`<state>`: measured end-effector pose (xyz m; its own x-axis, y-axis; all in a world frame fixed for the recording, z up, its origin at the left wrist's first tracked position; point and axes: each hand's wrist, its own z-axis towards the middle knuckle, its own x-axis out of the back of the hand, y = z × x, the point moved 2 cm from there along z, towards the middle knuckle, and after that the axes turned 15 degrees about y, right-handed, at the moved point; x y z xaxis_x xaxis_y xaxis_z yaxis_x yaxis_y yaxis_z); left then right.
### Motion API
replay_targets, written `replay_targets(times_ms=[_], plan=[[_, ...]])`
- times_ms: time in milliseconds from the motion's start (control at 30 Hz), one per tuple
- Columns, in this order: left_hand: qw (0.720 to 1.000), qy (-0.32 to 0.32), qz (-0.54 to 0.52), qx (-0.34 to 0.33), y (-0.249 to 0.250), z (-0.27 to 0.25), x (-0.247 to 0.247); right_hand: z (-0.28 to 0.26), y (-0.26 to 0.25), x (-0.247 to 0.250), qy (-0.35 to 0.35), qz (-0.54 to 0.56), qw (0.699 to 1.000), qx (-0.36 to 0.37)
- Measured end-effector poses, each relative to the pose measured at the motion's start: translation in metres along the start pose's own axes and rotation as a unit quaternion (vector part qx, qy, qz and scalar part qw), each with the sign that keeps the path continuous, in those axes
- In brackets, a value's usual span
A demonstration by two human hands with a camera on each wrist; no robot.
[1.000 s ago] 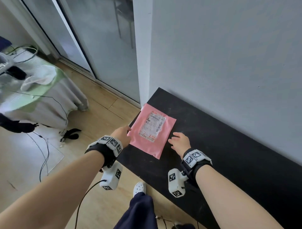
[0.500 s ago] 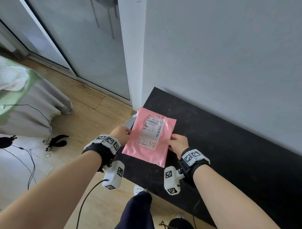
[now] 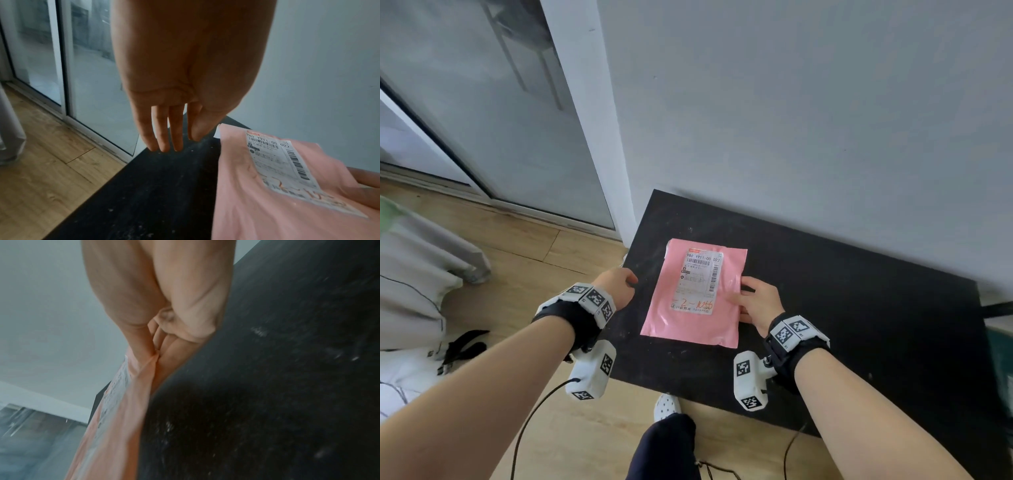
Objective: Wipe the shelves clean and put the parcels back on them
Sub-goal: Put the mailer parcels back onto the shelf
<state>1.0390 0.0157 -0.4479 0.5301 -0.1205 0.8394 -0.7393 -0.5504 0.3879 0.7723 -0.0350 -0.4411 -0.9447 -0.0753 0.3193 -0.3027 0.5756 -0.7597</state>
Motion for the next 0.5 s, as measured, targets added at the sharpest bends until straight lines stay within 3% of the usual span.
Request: replay_targets(times_ms=[267, 500], plan=[[0.996, 0.008, 0.022, -0.090, 0.069, -0.044, -0.011, -0.044, 0.019, 0.091, 0.037, 0.075, 0.996, 0.028], [0.978, -0.004, 0.064, -0.197, 0.146, -0.130, -0.051, -0.111, 0.090, 0.204, 0.116, 0.140, 0.983, 0.036]])
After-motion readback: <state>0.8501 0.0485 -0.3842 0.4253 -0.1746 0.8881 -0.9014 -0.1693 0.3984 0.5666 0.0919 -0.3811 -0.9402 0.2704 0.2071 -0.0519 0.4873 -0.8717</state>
